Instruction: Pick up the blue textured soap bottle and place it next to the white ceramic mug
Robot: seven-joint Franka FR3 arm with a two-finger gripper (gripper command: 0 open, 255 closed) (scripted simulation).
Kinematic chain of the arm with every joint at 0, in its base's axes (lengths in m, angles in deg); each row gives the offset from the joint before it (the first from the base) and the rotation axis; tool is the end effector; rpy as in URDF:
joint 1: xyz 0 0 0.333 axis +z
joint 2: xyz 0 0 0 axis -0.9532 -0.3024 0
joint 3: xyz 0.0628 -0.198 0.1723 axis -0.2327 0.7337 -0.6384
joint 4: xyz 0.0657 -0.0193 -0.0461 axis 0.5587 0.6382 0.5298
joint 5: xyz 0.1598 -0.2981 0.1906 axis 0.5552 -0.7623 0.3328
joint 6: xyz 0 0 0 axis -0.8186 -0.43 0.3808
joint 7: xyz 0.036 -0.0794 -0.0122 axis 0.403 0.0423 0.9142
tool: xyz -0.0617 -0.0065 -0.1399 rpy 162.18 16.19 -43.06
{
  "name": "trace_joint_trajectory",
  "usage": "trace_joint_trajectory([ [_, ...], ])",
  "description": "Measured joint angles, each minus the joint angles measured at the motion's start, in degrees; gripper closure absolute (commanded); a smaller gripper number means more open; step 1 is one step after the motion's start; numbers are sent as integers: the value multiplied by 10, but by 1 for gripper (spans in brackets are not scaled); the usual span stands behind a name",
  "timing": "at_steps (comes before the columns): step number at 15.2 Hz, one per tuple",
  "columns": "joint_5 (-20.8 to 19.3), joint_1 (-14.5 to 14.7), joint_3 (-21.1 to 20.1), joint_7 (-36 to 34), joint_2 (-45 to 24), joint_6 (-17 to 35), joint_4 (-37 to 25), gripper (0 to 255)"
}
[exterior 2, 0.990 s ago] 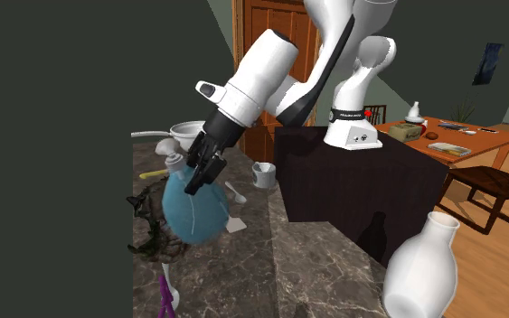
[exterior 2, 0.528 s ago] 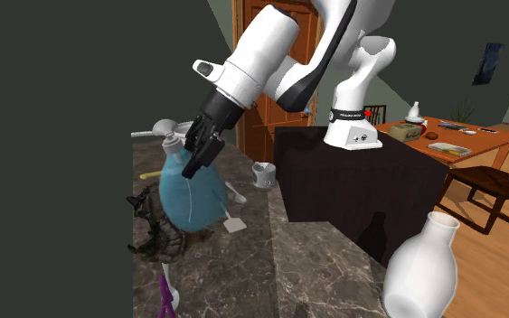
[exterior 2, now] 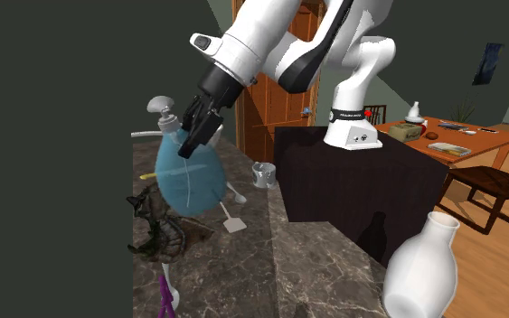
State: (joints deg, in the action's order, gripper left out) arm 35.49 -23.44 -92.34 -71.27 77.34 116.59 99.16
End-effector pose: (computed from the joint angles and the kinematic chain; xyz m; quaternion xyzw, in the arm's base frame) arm 0.4486 0.4078 0.2048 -0.9287 -0.1890 -0.3185 0.0188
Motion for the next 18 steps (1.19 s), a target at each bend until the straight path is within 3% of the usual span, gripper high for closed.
trace_joint_trajectory([
  [18, -37, 54, 46, 26, -126, -124, -14, 255],
])
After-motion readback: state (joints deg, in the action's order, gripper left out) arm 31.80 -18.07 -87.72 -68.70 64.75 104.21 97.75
